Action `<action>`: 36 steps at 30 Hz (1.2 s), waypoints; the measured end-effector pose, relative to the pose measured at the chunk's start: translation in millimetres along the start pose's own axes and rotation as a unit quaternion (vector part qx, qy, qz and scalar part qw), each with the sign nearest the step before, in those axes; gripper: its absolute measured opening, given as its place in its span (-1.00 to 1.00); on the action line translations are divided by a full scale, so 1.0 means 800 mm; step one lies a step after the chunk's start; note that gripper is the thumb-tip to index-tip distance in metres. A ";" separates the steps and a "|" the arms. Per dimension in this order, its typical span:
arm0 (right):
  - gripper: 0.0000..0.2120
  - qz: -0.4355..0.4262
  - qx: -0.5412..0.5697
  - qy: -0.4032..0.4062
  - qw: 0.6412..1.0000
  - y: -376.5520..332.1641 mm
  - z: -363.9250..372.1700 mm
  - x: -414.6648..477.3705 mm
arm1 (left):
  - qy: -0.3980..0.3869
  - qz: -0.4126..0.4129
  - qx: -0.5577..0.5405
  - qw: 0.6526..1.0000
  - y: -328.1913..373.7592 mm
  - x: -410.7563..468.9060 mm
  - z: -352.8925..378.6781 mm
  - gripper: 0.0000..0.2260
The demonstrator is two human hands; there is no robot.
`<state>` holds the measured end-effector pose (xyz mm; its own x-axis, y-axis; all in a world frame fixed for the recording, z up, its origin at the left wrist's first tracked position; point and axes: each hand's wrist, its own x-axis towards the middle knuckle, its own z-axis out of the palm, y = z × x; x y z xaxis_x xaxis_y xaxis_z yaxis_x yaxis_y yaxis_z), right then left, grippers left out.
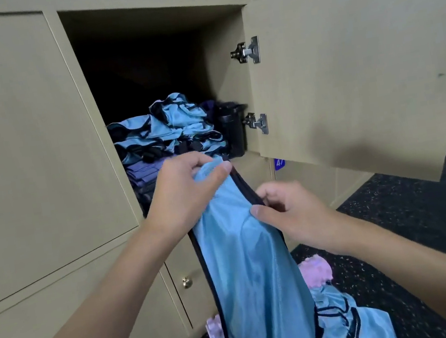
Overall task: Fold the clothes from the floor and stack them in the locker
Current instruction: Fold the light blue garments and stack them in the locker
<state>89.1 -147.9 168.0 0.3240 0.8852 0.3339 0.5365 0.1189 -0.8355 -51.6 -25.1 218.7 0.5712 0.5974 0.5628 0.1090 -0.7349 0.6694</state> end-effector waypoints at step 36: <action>-0.90 0.066 -0.021 -0.055 0.996 0.005 -0.036 -0.019 | -0.164 -0.015 0.159 0.974 -0.019 -0.018 -0.001 -0.67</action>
<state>108.7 -173.6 172.2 0.3069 0.9363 0.1709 0.5277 -0.0179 -0.8493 -62.4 -22.0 200.7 0.7870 0.5245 0.3249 0.3464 -0.8113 0.4709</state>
